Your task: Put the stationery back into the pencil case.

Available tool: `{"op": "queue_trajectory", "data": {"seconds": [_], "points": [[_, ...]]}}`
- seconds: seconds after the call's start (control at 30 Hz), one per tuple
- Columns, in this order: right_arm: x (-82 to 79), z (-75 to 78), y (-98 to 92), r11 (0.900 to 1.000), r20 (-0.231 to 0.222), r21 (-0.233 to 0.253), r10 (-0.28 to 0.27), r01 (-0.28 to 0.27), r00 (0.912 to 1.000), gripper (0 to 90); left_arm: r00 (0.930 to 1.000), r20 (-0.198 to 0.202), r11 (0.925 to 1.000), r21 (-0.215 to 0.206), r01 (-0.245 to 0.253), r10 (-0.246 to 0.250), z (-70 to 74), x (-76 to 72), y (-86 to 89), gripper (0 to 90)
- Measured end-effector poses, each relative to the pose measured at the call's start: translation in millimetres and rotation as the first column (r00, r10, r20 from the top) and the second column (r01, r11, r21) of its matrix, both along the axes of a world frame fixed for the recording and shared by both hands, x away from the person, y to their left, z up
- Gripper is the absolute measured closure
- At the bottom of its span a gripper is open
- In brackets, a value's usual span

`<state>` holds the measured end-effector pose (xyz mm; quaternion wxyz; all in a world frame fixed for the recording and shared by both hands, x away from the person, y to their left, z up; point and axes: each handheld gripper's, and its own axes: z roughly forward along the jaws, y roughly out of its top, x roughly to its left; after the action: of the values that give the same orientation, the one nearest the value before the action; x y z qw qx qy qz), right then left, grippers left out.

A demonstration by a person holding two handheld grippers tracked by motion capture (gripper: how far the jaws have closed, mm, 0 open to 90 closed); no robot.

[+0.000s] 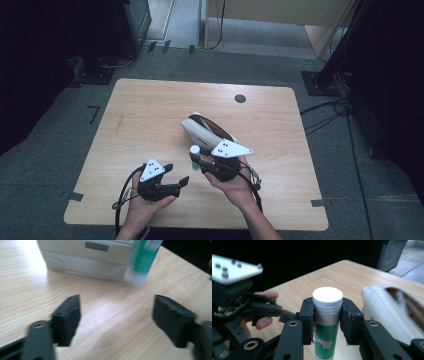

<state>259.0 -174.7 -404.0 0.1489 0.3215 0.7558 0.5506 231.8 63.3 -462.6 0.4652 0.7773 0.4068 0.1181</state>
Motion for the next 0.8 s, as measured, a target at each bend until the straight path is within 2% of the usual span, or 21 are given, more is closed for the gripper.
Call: {"op": "queue_trajectory", "data": {"seconds": [0.13,0.27,0.37,0.43,0.53,0.67,0.8], "points": [[5.8,12.1,-14.4,0.999,0.020,0.015,-0.045,0.044,0.9988,65.9,0.9984,-0.010,0.9976,0.041,-0.055,0.056,-4.6,1.6,6.2,2.1],[12.0,21.9,-28.2,0.996,0.036,0.028,-0.090,0.089,0.9953,65.9,0.9939,-0.020,0.9919,0.069,-0.107,0.108,-11.1,3.7,15.6,0.0],[18.0,27.9,-38.1,0.992,0.056,0.029,-0.128,0.126,0.9902,65.9,0.9887,-0.022,0.9848,0.095,-0.146,0.148,-16.7,4.5,23.4,0.0],[21.0,30.1,-42.3,0.989,0.062,0.026,-0.148,0.146,0.9871,65.9,0.9829,-0.021,0.9765,0.120,-0.179,0.183,-20.3,5.2,29.2,0.0],[26.3,32.6,-47.9,0.985,0.071,0.025,-0.171,0.170,0.9827,65.9,0.9751,-0.026,0.9679,0.130,-0.215,0.220,-25.0,6.9,40.0,0.0],[32.9,32.9,-52.7,0.980,0.081,0.015,-0.197,0.197,0.9770,65.8,0.9677,-0.033,0.9600,0.138,-0.243,0.250,-30.7,8.7,55.2,0.0],[39.4,31.1,-56.8,0.972,0.092,-0.001,-0.232,0.234,0.9683,65.9,0.9504,-0.030,0.9371,0.179,-0.300,0.310,-38.5,9.2,73.6,0.0]]}}
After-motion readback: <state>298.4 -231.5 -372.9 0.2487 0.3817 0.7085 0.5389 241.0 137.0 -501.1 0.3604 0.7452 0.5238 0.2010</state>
